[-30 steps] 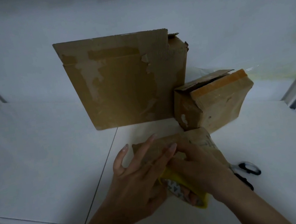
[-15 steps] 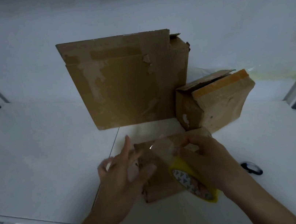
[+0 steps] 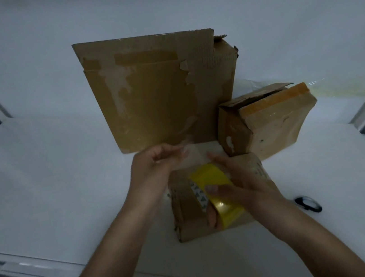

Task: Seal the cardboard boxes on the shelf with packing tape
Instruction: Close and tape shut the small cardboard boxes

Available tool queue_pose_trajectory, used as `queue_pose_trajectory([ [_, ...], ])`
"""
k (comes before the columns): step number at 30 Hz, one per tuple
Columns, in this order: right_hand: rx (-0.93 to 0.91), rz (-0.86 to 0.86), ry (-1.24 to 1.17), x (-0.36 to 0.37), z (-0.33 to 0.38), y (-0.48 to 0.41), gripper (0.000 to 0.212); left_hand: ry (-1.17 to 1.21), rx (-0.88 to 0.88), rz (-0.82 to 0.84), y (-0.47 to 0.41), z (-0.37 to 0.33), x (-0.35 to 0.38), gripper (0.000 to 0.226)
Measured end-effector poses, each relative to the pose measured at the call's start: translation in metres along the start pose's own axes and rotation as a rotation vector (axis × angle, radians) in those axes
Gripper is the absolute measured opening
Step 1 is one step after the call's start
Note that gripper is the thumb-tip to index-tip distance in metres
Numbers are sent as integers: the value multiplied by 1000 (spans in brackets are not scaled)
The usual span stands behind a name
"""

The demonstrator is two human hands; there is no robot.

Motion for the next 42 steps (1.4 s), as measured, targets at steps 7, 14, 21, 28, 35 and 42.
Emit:
queue_pose_trajectory([
  [7,-10,-43,-85,-5,-3,-7,55,-32,129,-61,-25,-34,2,16],
  [14,-28,-144,44,-11,-6,-2,63,41,68,12,-51,-33,8,21],
  [21,54,-94,5,-8,-10,5,41,72,103,-164,-78,-42,-5,19],
  [28,168,-23,-197,12,-32,16,30,10,-14,18,-97,-15,3,18],
  [35,281,-16,-240,34,-60,11,11,-59,-144,88,-99,49,12,16],
  [42,319,-47,-335,41,-68,15,41,-227,-143,98,-106,76,20,15],
])
Point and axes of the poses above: each hand's wrist, its own y-axis away from the middle knuckle, its own x-axis out of the palm, z = x × y, the point moved 6 cm from there along -y, towards the middle knuckle, and after that the axes turned 1 degree about -y, right-handed, at the moved point
